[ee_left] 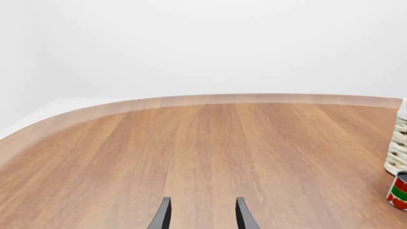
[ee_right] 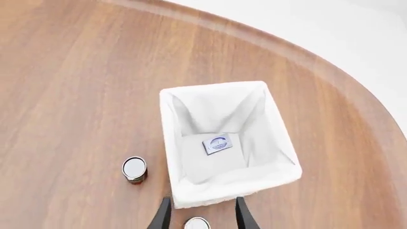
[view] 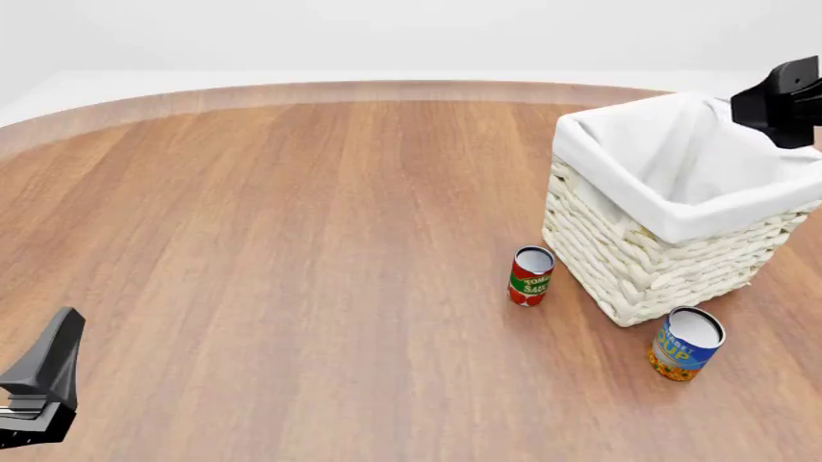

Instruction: Pick up the alphabet soup and the cream cheese box, and put them in the basket.

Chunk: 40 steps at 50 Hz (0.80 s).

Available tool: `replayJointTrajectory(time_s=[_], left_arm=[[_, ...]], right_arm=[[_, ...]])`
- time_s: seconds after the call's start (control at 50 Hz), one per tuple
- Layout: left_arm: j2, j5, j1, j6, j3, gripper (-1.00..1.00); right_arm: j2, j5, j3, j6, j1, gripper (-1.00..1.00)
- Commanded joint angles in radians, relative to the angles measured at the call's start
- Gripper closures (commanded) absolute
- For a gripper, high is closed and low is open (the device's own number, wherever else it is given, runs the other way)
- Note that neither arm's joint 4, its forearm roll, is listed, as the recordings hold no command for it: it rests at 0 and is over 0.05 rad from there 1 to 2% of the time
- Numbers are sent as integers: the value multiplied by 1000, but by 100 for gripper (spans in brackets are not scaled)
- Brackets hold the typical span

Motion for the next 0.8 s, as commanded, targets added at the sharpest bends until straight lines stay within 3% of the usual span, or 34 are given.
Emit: replayJointTrajectory(time_s=[0.02,0.56,0.74,0.8], left_arm=[[0,0,0,0,0,-100],[0,0,0,0,0,-100],[0,0,0,0,0,-100],[0,0,0,0,0,-100]], right_arm=[[-45,31,10,18,10,-100],[-160,89,40,32,42,-100],[-187,130,26,60,53,-100],[-213,111,70,70,58,-100]])
